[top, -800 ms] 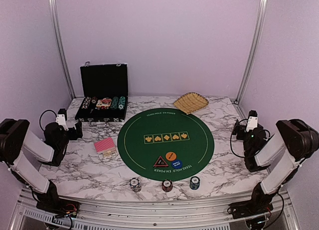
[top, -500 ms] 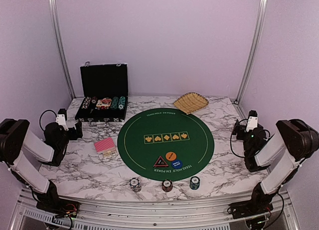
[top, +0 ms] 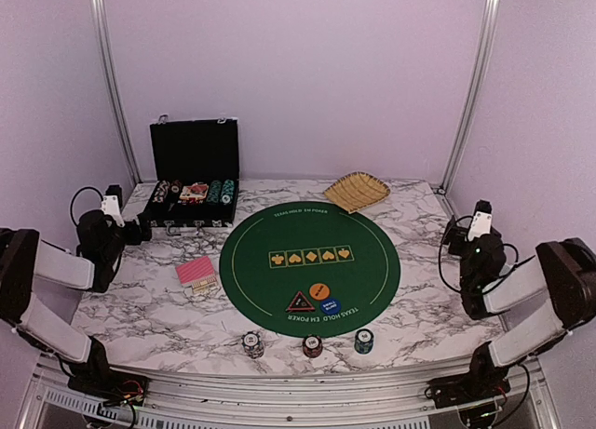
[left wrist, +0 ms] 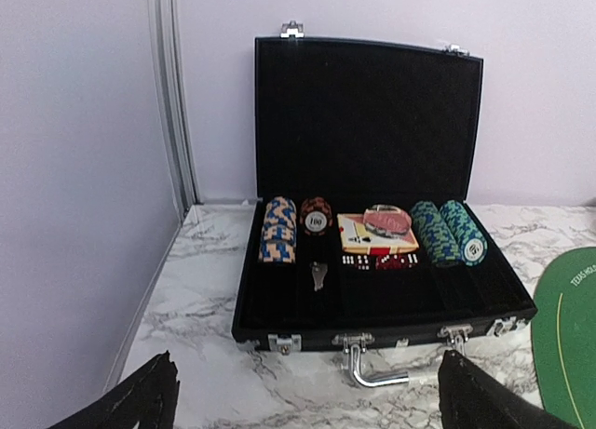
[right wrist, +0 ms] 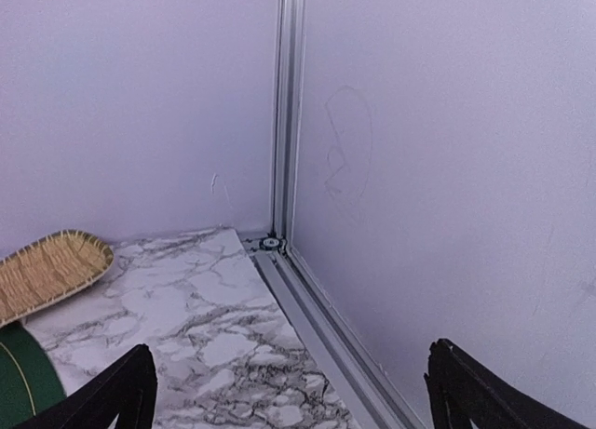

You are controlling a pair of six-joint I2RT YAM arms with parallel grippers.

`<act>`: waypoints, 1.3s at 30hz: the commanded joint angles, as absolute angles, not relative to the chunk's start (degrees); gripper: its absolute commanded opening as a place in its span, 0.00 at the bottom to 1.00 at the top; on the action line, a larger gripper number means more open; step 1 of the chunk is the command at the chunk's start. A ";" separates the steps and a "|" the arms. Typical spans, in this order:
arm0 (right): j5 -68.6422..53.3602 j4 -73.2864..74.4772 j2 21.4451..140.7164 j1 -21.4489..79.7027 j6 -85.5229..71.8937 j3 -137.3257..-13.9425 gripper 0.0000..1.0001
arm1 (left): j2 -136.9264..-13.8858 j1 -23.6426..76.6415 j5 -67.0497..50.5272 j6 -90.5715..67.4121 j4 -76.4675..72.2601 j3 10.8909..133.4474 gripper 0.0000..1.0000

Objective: Distribute texas hold em gaming equipment

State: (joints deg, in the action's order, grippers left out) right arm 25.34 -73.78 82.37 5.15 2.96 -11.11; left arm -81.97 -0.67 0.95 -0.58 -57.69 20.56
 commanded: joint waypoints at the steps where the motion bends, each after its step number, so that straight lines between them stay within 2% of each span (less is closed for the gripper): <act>1: 27.70 -46.89 71.00 5.81 0.51 -24.05 0.99 | -77.28 -1.58 -3.03 3.10 -44.19 25.78 0.99; 4: 26.60 -30.77 67.30 5.76 -5.96 -32.46 0.99 | -74.41 -1.63 -3.30 3.97 -35.30 29.26 0.99; 7: 24.56 -20.08 67.09 5.57 -13.41 -38.26 0.99 | -73.17 -1.64 -4.80 6.92 -17.43 38.23 0.99; 11: 7.72 -11.41 66.16 5.10 -20.34 -43.08 0.99 | -73.73 -1.59 -3.84 11.35 2.39 51.08 0.99; 14: -4.72 -7.93 67.83 7.22 -21.38 -46.31 0.99 | -72.45 -1.67 -2.88 12.63 12.29 55.79 0.99; 18: -1.91 -2.31 71.70 19.76 -18.27 -50.80 0.92 | -68.26 -1.68 -4.47 13.88 19.45 57.13 0.99; 26: 2.28 7.10 83.65 42.66 -14.86 -58.97 0.91 | -67.73 -1.60 -6.65 16.59 28.70 59.52 0.99; 29: 2.50 11.74 91.08 49.89 -13.06 -62.94 0.86 | -68.23 -1.60 -6.72 18.20 30.82 59.84 0.99; 36: 2.36 16.52 97.71 55.70 -9.92 -66.49 0.80 | -68.26 -1.59 -6.57 19.96 32.82 60.18 0.99; 39: 1.30 18.26 99.22 56.15 -9.04 -66.97 0.74 | -68.76 -1.58 -6.75 20.13 34.03 60.14 0.99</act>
